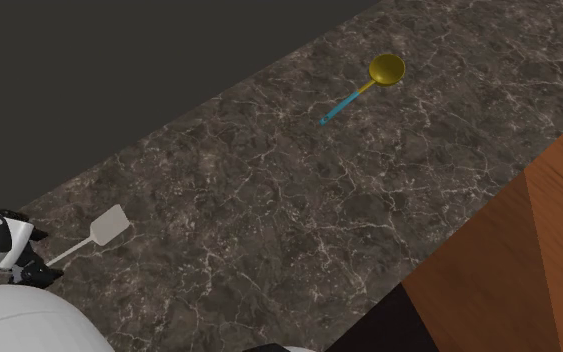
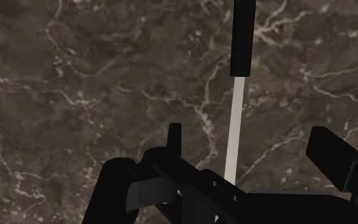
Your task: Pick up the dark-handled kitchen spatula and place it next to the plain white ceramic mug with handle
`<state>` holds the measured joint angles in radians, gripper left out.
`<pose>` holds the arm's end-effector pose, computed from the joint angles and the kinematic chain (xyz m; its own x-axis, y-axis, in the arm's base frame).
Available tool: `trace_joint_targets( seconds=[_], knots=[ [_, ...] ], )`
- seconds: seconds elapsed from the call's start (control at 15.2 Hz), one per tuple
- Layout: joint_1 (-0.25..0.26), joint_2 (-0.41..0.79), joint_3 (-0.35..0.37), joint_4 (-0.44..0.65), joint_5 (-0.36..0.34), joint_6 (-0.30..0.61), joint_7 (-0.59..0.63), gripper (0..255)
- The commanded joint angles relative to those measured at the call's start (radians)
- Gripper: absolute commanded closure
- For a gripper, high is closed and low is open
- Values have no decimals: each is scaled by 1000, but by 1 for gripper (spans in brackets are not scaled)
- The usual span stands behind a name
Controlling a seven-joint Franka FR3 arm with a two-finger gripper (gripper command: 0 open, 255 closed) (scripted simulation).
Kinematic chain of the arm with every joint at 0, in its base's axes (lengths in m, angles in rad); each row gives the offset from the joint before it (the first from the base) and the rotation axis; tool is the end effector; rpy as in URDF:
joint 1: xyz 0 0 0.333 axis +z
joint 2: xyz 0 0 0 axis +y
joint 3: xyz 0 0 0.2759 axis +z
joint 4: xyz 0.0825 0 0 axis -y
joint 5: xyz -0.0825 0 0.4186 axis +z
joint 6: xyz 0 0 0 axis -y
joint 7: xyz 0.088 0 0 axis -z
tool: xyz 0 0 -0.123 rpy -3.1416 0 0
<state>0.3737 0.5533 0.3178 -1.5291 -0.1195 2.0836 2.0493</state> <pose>0.5666 0.4282 0.2844 0.2209 -0.9730 -0.0664 -0.9752 -0.2215 0.0005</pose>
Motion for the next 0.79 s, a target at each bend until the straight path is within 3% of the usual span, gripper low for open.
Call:
trace_joint_targets(
  seconds=[0.0, 0.26, 0.73],
  knots=[
    [0, 0, 0, 0, 0, 0, 0, 0],
    [-7, -46, 8, 59, 15, -103, -9, 0],
    [-7, -46, 8, 59, 15, -103, -9, 0]
  ],
)
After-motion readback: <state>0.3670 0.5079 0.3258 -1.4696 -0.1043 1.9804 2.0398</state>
